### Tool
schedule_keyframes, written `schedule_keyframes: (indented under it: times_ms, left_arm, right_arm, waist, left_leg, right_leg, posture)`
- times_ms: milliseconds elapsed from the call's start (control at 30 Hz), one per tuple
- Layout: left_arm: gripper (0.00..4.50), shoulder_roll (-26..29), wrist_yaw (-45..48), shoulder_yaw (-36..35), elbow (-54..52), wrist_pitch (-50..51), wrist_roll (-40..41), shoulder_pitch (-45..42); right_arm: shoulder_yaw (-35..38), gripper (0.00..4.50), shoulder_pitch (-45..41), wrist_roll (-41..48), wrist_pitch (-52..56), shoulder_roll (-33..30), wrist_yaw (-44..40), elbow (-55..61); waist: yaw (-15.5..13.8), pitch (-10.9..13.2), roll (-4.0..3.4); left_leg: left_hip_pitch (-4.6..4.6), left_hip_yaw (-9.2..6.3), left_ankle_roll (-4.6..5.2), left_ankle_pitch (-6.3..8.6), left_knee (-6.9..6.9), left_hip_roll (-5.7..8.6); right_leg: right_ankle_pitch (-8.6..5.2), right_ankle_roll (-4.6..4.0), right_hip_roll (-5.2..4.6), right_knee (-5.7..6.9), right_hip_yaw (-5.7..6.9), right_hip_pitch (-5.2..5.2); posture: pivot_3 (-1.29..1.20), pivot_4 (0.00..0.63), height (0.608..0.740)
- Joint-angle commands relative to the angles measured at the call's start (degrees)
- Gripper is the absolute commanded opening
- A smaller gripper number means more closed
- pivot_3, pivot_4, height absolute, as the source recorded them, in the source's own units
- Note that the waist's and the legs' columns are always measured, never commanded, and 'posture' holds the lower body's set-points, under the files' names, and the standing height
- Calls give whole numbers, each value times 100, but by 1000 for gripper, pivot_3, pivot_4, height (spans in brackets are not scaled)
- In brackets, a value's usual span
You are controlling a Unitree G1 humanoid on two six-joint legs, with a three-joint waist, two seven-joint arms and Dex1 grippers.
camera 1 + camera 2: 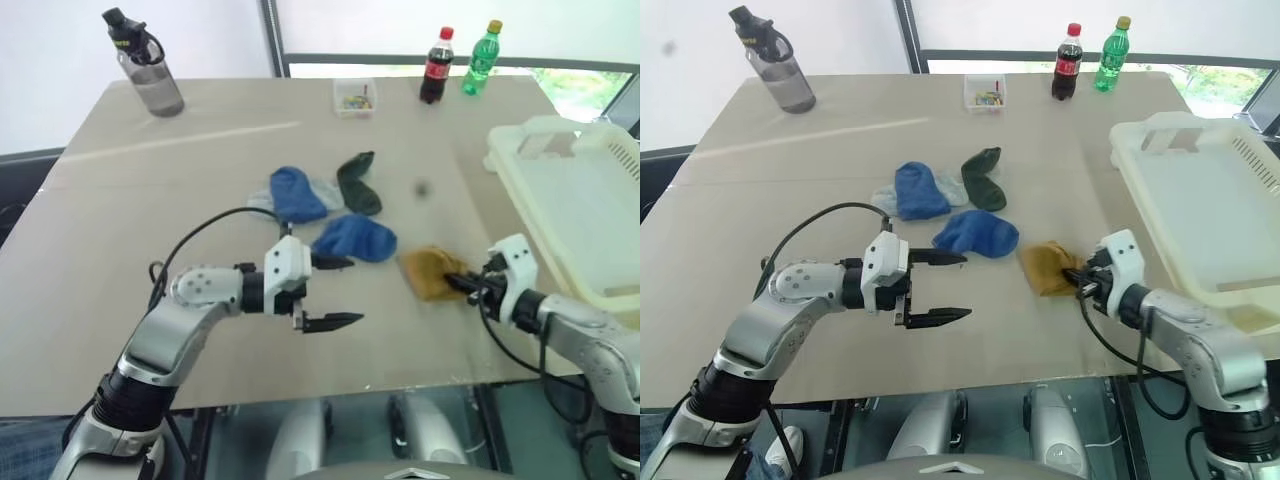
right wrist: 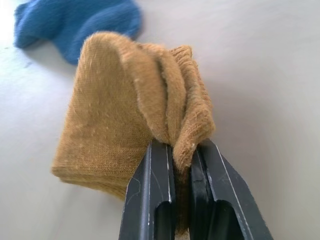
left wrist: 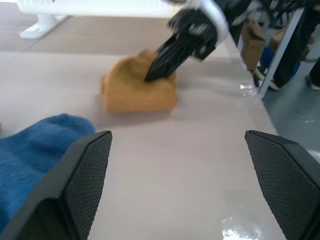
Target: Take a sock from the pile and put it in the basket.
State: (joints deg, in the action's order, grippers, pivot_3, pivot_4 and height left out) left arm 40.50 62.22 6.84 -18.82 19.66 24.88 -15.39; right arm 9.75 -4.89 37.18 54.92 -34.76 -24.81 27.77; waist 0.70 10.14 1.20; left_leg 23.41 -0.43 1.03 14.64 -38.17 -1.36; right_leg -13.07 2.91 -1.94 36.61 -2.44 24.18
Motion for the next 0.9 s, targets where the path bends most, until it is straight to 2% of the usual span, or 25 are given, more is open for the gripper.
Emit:
schedule_keyframes:
  times_ms: [33, 100, 367, 533, 667, 900]
  left_arm:
    - [4500, 237, -13, -451, 20, -54, 31, -179]
    - [4500, 386, 18, -541, 81, -65, -36, -251]
    - [4500, 704, 279, -825, 376, -87, 53, -629]
    - [4500, 688, 328, -844, 406, -46, 92, -744]
    - [4500, 665, 369, -809, 472, -35, 87, -818]
    - [4500, 599, 413, -737, 616, -51, 48, -992]
  right_arm:
    - [770, 89, -47, 574, 209, -319, -248, 471]
    - [1091, 89, -157, 857, 341, -458, -293, 472]
    - [2568, 89, -1186, 1716, 259, -694, -14, -732]
    - [2977, 89, -1614, 1850, 141, -839, 161, -1338]
    - [2824, 89, -1525, 1954, 202, -840, 105, -1228]
    - [2098, 89, -1243, 2482, 399, -184, 464, -424]
  waist:
    - [0, 3, -5]
    - [3, 4, -5]
    - [1, 17, -9]
    - [0, 19, -11]
    - [3, 19, -12]
    - [8, 22, -17]
  left_leg:
    - [3, -2, 0, 0, -1, 0]
    - [35, 1, 0, 0, -5, 0]
    - [40, 11, 1, -1, -14, 4]
    - [40, 11, 1, -1, -14, 5]
    - [41, 11, 1, -1, -12, 4]
    - [40, 10, 1, -1, -13, 3]
  right_leg:
    - [0, 0, 1, 1, 2, 4]
    - [17, 17, 2, 13, -1, 40]
    - [22, 14, 2, 14, -8, 43]
    - [28, 4, 2, 14, -8, 42]
    - [29, 3, 2, 15, -9, 42]
    - [29, 3, 3, 20, -9, 43]
  posture:
    - [0, 150, 740]
    - [0, 150, 740]
    - [0, 150, 740]
    - [0, 150, 740]
    - [0, 150, 740]
    - [0, 150, 740]
